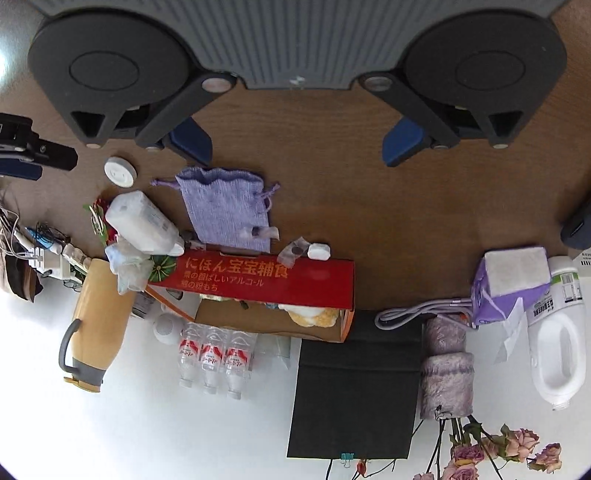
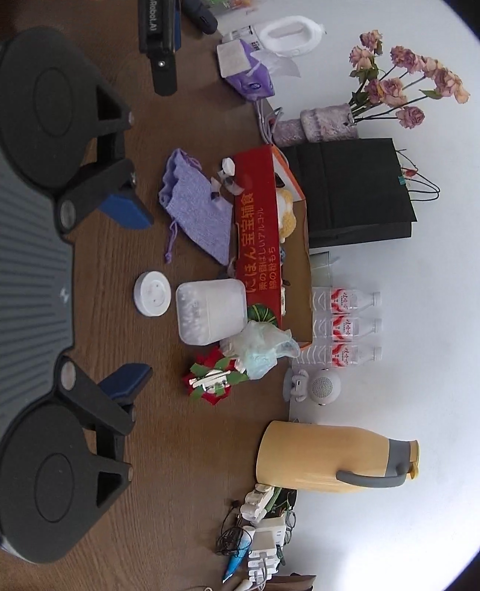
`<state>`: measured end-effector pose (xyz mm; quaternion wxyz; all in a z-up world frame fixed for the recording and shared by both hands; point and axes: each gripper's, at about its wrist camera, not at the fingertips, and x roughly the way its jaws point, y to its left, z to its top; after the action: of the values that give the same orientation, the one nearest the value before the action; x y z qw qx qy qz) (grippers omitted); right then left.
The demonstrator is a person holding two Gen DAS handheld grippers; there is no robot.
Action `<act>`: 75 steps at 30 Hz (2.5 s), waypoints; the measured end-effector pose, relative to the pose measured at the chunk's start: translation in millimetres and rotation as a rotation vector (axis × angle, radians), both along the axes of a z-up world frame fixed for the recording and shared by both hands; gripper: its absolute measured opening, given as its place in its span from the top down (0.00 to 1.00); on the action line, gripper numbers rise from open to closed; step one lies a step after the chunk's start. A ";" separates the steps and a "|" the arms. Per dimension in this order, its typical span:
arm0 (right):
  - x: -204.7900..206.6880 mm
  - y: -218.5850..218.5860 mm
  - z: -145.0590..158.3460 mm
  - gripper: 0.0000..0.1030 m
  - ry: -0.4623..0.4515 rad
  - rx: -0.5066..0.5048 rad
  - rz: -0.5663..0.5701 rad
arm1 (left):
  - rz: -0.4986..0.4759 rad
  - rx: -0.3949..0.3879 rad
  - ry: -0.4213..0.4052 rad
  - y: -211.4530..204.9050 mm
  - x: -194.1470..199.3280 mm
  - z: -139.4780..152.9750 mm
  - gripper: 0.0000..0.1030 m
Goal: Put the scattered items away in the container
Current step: 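Reach both tools toward the small clear wrappers beside the purple pouch, then grasp a small clear wrapper with the left tool while the right tool grasps another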
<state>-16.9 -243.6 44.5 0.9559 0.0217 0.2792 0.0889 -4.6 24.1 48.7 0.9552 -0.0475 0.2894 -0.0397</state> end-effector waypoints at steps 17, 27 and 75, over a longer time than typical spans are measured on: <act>178.3 137.9 -30.9 0.50 0.130 -0.101 0.236 | 0.021 0.065 -0.001 47.2 99.7 0.1 0.42; 176.7 127.4 -29.8 0.92 0.086 -0.054 0.254 | -0.261 0.094 0.026 18.2 164.8 -9.8 0.55; -47.9 14.6 17.8 0.92 -0.085 0.064 0.047 | -0.086 -0.066 -0.114 -57.4 -59.4 18.9 0.93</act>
<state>-64.8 -228.9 62.3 0.9634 0.0419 0.2356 0.1209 -64.0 -33.3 67.6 0.9654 -0.0640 0.2351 -0.0928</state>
